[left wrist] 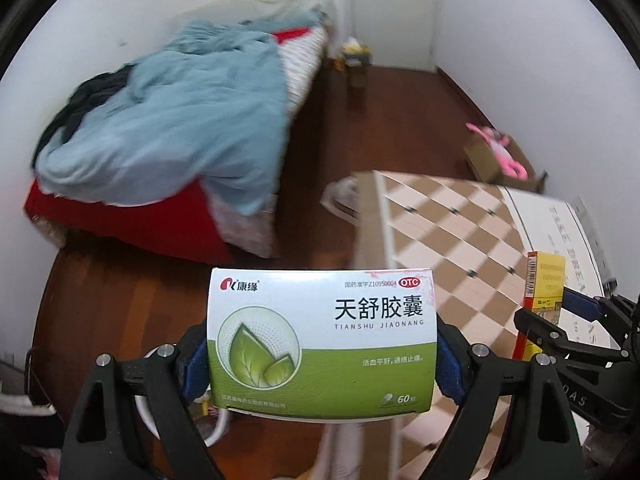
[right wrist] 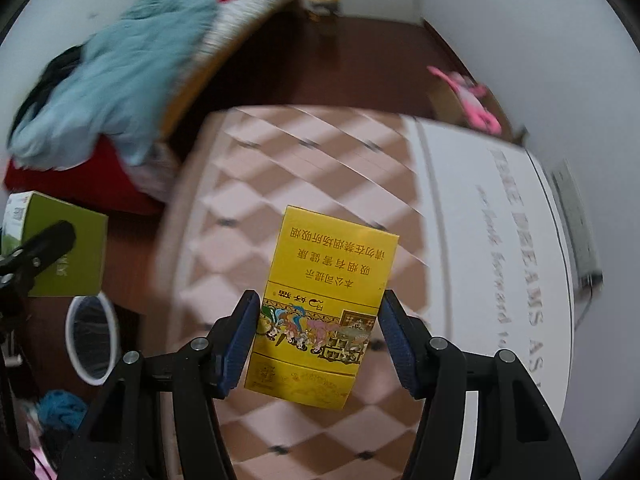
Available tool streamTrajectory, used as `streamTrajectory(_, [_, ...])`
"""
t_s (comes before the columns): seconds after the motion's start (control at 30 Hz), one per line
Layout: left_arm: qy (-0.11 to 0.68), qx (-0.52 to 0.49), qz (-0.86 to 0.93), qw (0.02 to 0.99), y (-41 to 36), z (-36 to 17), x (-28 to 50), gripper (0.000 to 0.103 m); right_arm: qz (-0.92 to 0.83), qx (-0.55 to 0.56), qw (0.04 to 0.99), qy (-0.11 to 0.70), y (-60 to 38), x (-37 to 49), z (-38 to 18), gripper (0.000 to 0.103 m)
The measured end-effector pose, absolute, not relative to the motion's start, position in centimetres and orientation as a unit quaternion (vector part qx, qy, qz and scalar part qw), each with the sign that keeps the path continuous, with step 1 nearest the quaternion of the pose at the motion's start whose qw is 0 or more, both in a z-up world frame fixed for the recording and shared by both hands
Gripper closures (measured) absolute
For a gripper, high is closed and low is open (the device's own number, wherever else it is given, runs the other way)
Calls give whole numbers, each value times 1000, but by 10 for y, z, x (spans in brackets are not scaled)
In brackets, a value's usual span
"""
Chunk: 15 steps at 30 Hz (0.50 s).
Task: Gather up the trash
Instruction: 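Carry both boxes over the bin and open both tools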
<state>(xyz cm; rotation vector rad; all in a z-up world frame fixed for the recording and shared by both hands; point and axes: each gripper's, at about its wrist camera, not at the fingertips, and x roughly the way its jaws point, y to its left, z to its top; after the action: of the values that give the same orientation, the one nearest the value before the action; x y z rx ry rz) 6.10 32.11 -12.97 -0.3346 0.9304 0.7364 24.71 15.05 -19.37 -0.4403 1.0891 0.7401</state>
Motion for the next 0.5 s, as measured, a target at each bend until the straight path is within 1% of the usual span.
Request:
streamTrajectory(0.1, [416,-158,378,812,339,-111,18,16,388,-212,767,465,181,204,-160,41])
streamTrajectory(0.27, [395,-162,429,796,370,-97,-54,16,451,-225,753,423,236,138,-131,41])
streamTrajectory(0.37, [393,-167,458,779,388,-101,-95,16,485,-231,734,416,267,101,-126,41])
streamTrajectory(0.5, [404,-190,488,750,417,-130,-146,16,516,-247,707,416,308,54,-138,41])
